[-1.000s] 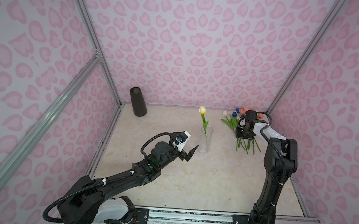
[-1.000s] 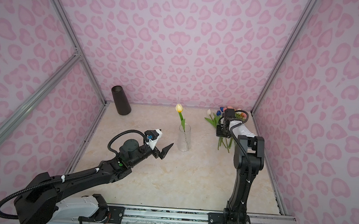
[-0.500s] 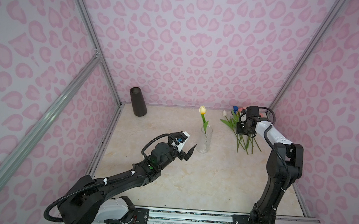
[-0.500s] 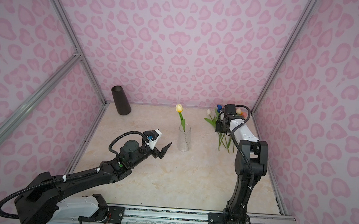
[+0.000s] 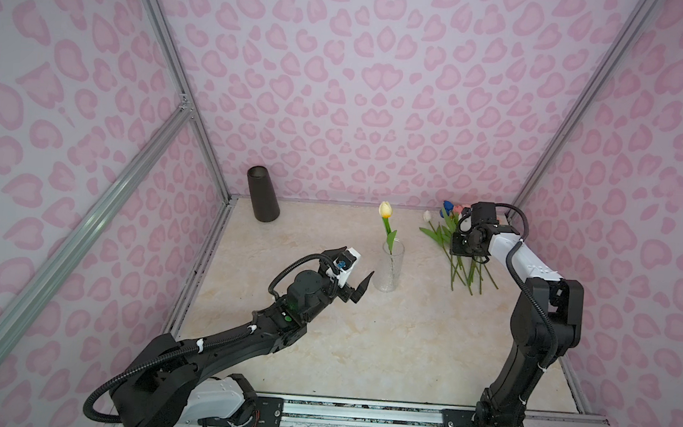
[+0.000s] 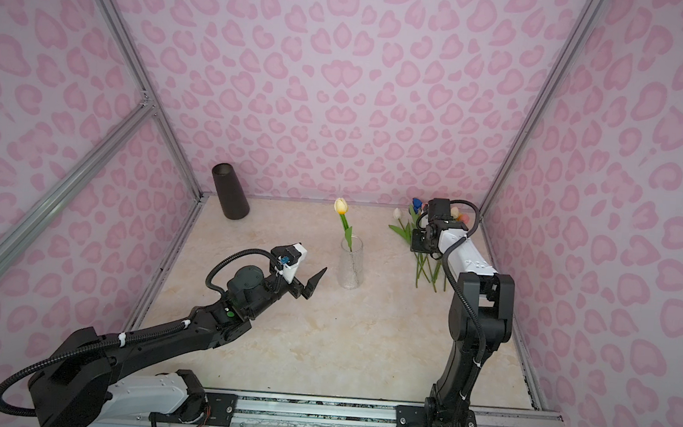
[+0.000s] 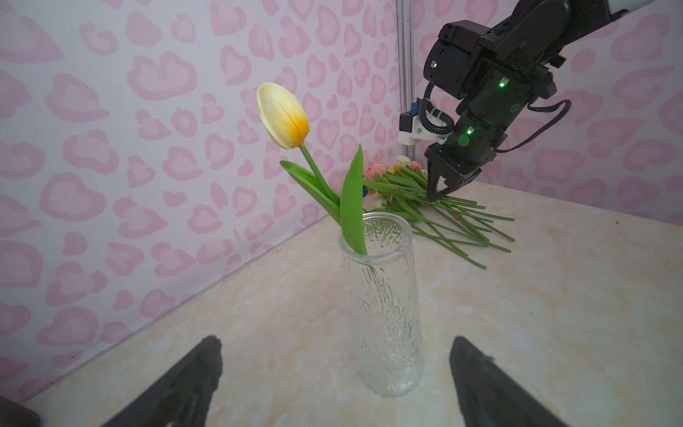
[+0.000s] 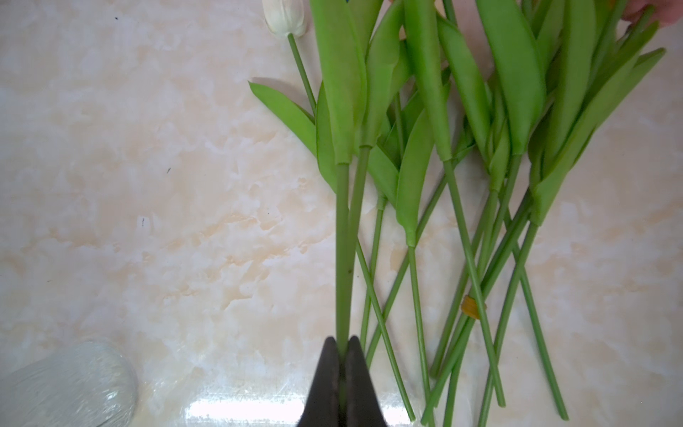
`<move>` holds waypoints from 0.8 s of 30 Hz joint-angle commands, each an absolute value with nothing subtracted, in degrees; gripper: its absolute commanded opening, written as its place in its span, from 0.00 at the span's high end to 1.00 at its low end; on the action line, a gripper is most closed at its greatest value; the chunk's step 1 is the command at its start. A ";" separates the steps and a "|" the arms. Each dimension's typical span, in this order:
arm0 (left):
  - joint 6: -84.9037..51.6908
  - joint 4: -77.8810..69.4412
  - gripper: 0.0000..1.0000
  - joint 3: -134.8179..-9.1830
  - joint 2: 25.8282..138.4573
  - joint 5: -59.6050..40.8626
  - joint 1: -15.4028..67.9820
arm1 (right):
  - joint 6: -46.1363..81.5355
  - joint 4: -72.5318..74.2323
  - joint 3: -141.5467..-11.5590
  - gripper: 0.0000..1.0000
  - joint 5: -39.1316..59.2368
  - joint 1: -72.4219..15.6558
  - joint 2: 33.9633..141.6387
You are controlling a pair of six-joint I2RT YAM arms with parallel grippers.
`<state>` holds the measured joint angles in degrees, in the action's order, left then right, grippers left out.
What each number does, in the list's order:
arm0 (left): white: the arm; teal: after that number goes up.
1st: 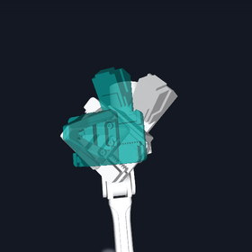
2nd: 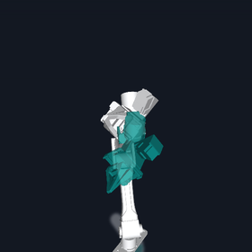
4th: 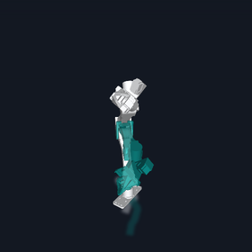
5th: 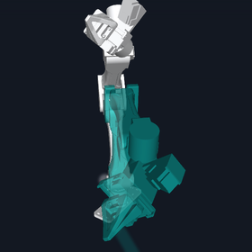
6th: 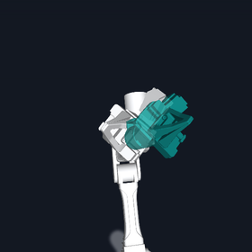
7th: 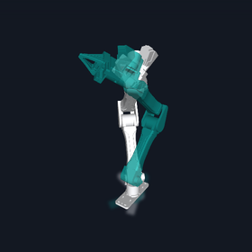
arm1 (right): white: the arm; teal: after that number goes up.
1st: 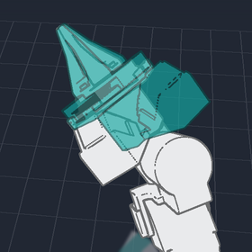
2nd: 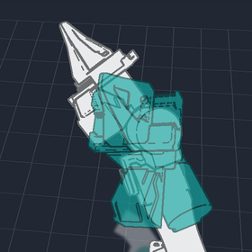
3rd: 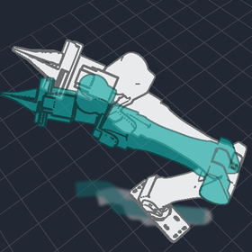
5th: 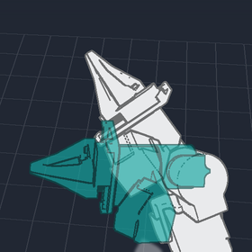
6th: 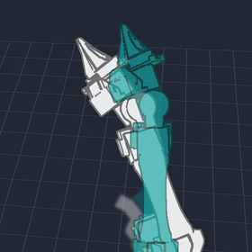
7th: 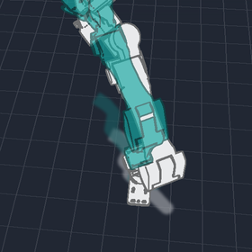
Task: Arrange the flowers into the vase
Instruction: 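Close the right gripper on a blue tulip stem and lift it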
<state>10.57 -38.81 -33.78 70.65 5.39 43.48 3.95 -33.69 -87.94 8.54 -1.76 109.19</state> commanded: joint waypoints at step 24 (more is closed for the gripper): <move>11.04 -41.05 0.03 -33.83 70.90 6.33 43.42 | 8.06 -31.06 -87.49 1.00 15.59 -1.76 106.91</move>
